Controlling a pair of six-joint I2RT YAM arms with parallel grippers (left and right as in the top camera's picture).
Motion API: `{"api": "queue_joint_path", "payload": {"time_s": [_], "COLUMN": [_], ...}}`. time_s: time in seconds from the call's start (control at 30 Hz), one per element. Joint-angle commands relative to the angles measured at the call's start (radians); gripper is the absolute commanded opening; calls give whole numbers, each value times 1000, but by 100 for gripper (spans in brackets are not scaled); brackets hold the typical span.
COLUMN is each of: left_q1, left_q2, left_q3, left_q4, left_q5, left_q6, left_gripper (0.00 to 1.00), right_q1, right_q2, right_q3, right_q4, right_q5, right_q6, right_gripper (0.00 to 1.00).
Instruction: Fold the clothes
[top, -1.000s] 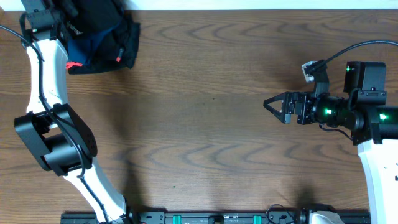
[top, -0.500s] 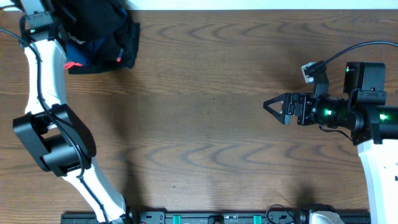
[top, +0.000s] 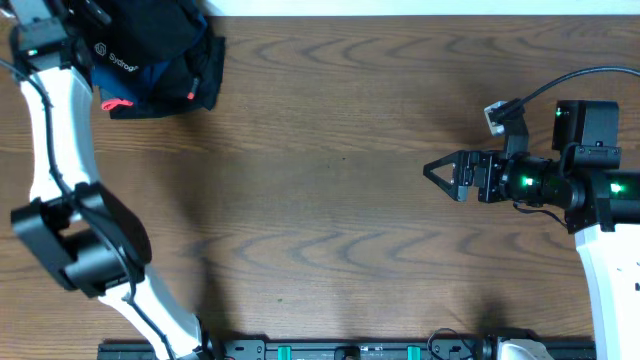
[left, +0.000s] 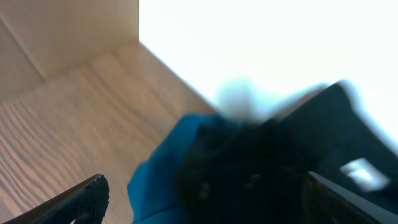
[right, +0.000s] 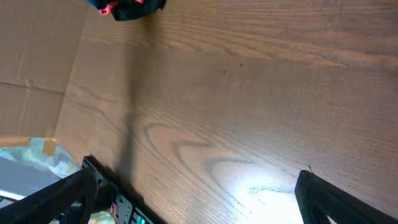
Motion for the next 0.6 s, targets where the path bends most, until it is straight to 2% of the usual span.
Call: {"api": "queue_joint_path", "payload": {"time_s": [0.0,0.2,0.37,0.57], "left_q1": [-11,-60,-84,-84], "left_q2": [-118,-148,-55,101], "left_q3": [20,20,20,20], "left_q4": [29,151,309,473], "left_q5": [2,97,97,97], "left_q6": [55,141,249,261], "left_gripper": [98,98,98,98], "right_q1": [-8,-8,-8,-8], "right_q2": [-9,-9,-9,-9], "right_q3": [9,9,9,9], "right_q4": [-1,3,2,2], "right_q5": [-4,70,128,134], "right_q6": [-36,-58,-58,-58], "right_gripper": [99,99,99,99]}}
